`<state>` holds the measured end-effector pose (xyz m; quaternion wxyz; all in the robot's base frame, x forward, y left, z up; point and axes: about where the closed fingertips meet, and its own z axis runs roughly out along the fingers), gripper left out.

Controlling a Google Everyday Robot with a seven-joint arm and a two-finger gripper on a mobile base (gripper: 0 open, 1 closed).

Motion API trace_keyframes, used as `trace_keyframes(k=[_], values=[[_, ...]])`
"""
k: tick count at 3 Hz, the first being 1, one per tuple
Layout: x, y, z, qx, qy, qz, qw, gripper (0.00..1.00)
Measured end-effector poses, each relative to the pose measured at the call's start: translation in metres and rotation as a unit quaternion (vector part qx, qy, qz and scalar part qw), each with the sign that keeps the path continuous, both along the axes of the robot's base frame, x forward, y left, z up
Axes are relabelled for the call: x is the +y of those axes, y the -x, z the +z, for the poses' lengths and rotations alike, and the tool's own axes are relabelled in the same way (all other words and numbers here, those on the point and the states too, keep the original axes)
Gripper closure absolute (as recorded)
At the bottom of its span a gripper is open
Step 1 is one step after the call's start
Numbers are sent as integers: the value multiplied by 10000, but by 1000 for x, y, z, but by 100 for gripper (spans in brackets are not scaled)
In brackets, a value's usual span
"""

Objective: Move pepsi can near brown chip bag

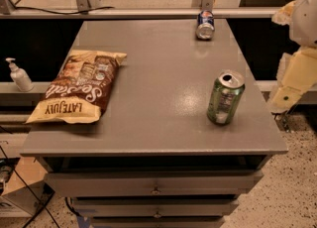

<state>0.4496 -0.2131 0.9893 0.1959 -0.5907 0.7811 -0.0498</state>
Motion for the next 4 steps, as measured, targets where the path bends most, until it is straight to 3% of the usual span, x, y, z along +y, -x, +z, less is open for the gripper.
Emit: trace_keyframes(k=[1,2,3,4], values=[[1,-20,16,-318,-371,-40,9988,0],[0,-52,32,-550,-859,-67,9948,0],[0,-55,38,-610,-901,-55,9940,0],[-4,-63,31,-665,-1000,-304,9923,0]])
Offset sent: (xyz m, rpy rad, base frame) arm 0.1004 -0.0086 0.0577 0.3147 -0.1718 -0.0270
